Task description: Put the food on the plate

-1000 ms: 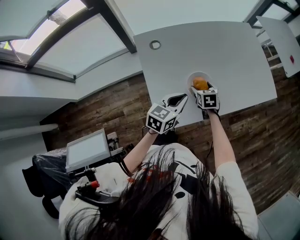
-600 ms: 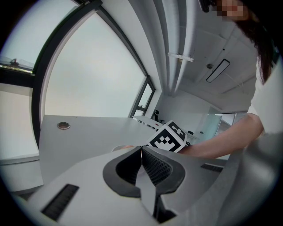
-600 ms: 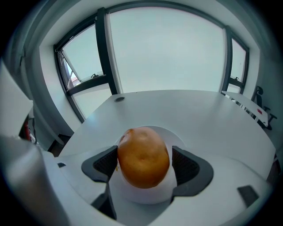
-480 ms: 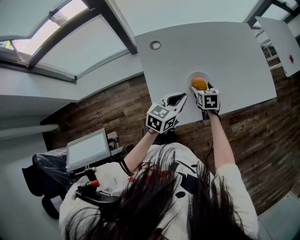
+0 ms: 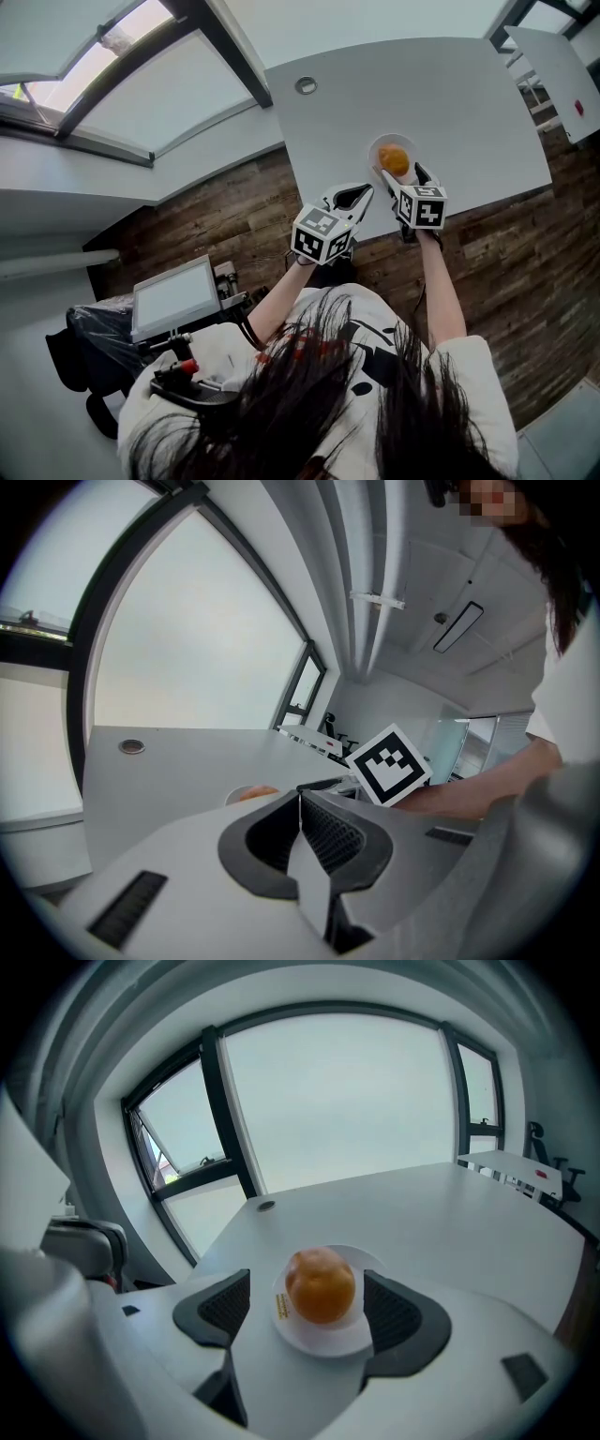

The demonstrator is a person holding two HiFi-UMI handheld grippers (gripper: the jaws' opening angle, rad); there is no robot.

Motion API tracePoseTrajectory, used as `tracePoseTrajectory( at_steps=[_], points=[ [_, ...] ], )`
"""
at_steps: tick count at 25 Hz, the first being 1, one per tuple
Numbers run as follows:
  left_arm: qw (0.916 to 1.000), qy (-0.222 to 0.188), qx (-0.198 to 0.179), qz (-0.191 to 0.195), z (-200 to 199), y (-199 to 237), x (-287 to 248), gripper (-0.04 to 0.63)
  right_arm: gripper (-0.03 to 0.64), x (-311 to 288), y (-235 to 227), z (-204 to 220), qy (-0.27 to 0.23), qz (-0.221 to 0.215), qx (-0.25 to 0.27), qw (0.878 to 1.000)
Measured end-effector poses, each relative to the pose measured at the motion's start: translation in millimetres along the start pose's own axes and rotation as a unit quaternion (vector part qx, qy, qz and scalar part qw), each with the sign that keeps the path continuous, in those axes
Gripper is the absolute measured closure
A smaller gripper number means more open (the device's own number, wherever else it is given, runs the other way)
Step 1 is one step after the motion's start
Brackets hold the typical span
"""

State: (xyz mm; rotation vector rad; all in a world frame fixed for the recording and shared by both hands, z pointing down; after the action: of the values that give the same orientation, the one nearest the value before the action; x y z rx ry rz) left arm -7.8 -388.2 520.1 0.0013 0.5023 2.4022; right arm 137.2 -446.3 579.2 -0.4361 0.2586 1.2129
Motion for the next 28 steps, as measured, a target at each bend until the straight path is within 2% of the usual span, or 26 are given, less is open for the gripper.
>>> tracePoseTrajectory(
  at_steps=[6, 12, 14, 18, 20, 24, 28],
  points=[
    [1.0000, -0.005, -0.008, 0.002, 3.3, -28.3, 6.9, 0.589, 0.250, 50.8, 10.8, -11.6, -0.058, -0.007, -0.019, 0.998],
    [0.9999, -0.011, -0.005, -0.002, -1.0, -29.3, 8.9, 0.589, 0.253, 69.2, 23.9, -16.4, -0.083, 0.002, -0.082, 0.993],
    [0.9999, -0.014, -0.003, -0.002, -4.3, -29.3, 8.6, 0.589, 0.351, 74.3, 26.5, -15.0, -0.086, 0.010, -0.103, 0.991],
    [0.9997, -0.022, -0.009, -0.001, -1.9, -56.2, 17.3, 0.589, 0.353, 111.2, 28.5, -4.7, -0.093, 0.014, -0.122, 0.988],
    [0.9995, -0.028, -0.016, -0.001, 1.8, -77.1, 24.8, 0.589, 0.438, 139.9, 27.5, 0.0, -0.110, 0.021, -0.131, 0.985],
    [0.9990, -0.038, -0.022, -0.002, 5.3, -104.8, 34.8, 0.589, 0.442, 180.0, 30.4, 2.1, -0.135, 0.008, -0.157, 0.978],
    [0.9987, -0.045, -0.025, -0.005, 13.6, -133.7, 47.4, 0.589, 0.442, 215.6, 36.7, 6.7, -0.145, -0.008, -0.153, 0.978]
  ],
)
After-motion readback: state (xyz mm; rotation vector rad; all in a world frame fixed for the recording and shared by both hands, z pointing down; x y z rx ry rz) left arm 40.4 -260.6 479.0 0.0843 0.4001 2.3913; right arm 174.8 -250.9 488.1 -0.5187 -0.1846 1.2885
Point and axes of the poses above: the fingertips, and each gripper's own axes: x backward along the fingers, y to its left, z out of its underside, the point moved 6 cm from there along x, backward along the fingers, and after that the axes turned 14 degrees about -y, right-handed, at the moved point
